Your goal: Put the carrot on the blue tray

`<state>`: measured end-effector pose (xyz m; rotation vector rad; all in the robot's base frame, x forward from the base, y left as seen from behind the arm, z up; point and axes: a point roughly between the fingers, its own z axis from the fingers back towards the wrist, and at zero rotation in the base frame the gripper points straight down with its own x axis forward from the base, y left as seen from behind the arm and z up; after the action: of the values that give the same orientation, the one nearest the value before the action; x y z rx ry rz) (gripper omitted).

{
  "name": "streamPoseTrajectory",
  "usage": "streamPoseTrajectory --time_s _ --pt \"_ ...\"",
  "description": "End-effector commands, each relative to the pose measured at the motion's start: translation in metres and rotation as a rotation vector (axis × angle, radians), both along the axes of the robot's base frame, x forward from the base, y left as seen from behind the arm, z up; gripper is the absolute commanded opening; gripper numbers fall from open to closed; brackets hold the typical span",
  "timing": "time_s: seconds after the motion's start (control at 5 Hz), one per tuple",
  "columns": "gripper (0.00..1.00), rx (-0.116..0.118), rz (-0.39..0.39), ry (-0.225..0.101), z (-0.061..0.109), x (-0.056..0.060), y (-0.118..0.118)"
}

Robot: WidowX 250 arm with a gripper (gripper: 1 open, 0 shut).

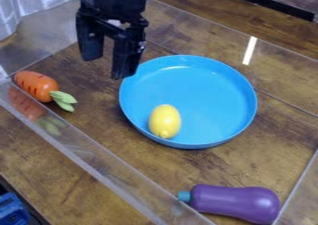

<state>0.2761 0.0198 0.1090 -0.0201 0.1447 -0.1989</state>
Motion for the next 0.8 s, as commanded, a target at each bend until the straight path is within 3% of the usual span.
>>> streamPoseTrajectory --time_s 0.0,0.6 --pt "1.00 0.002 -0.040 -0.029 0.006 0.001 0.012" --pt "1.00 -0.009 -0.207 -0.008 -0.003 -0.002 0.023"
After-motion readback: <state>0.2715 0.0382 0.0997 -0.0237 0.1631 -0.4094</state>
